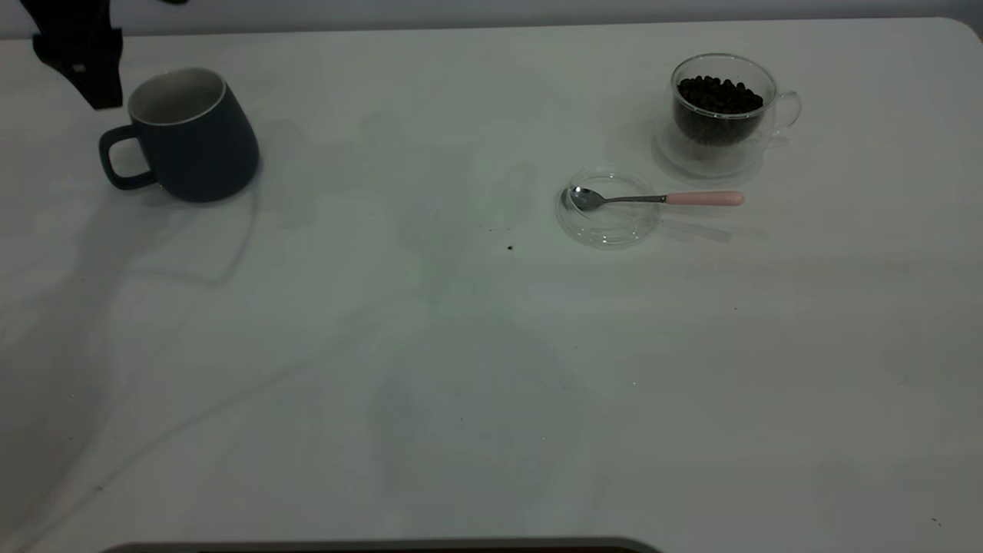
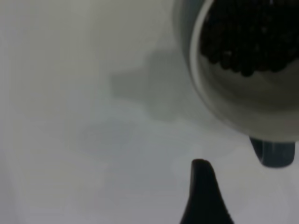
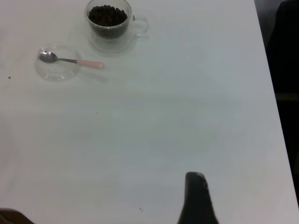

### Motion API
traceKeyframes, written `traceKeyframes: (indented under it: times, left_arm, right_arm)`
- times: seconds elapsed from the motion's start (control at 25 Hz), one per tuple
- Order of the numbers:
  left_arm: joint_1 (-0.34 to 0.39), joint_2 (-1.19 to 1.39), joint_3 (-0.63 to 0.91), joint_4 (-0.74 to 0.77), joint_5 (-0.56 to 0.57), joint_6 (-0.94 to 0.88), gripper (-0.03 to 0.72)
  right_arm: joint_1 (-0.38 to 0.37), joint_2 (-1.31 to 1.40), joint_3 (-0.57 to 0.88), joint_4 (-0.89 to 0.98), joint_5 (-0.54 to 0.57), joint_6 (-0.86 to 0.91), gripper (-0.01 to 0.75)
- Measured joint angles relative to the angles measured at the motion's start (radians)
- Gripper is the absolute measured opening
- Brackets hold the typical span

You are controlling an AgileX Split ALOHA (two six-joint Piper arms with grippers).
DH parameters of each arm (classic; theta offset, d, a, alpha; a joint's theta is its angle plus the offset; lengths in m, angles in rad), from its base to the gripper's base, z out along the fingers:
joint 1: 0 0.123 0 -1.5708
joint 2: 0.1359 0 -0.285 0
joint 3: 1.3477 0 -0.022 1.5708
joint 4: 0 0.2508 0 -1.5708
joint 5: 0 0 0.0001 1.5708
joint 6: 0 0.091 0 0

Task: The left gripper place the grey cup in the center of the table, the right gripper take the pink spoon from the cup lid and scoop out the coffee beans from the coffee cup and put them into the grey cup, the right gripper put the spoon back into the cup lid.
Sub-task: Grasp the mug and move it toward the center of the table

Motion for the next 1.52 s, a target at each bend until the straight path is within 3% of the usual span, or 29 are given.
traceKeyframes:
  times: [0.48, 1.2, 1.36, 1.52]
  left_arm:
    - [-0.032, 0.075, -0.001, 0.006, -0.06, 0.013, 0.567]
    - [-0.361, 0.084, -0.005, -0.192, -0.159, -0.024, 0.567]
    - [-0.38, 0.055, -0.005, -0.192, -0.153, -0.119, 0.567]
    - [-0.381, -0.065, -0.005, -0.15, -0.073, -0.286, 0.567]
  right_arm:
    - [0.0, 0.0, 0.0, 0.0, 0.0, 0.0, 0.574]
    - [0.0, 0.0, 0.0, 0.007, 0.0, 0.0, 0.574]
    - [0.0, 0.0, 0.0, 0.007, 0.0, 0.0, 0.574]
    - [0.0, 0.0, 0.0, 0.007, 0.0, 0.0, 0.574]
